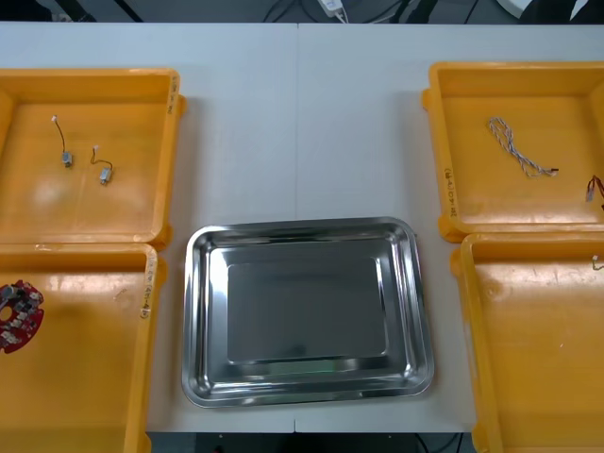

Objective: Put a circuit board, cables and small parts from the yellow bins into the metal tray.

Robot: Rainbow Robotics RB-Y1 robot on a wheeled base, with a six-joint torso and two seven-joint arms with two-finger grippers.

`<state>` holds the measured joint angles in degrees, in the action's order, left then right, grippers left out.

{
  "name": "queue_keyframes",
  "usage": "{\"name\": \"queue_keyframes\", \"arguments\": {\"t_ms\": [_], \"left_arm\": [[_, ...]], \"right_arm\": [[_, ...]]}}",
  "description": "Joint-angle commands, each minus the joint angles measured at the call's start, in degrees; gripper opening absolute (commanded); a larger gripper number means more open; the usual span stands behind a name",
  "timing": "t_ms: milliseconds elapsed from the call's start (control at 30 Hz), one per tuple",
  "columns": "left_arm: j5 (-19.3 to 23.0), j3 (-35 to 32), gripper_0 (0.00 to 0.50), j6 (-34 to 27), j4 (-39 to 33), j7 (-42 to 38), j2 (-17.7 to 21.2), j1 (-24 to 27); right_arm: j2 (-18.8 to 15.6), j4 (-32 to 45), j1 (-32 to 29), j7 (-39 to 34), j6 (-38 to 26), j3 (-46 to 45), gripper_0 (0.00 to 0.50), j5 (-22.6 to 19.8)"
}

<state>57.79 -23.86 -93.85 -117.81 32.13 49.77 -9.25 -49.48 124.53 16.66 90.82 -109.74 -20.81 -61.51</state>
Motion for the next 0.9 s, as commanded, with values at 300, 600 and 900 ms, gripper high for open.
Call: {"name": "queue_keyframes", "arguments": {"t_ms": [300, 600, 900], "left_arm": [[2.24, 6.81, 0.000, -4.23, -9.89, 2.50, 8.24, 10.22], [5.58, 12.87, 0.000, -9.33, -13.50, 1.36, 9.20, 18.83], [5.67, 22.54, 0.000, -10.47, -15.17, -0.75, 8.41, 28.32]], "right_arm": [[2.28, 1.42, 2.50, 3.66, -0.26, 1.56, 0.000, -1.15], [5.80, 1.42, 6.63, 4.89, -0.26, 3.05, 0.000, 1.13], [6.15, 1.77, 8.74, 5.06, -0.26, 7.53, 0.000, 4.74]]}}
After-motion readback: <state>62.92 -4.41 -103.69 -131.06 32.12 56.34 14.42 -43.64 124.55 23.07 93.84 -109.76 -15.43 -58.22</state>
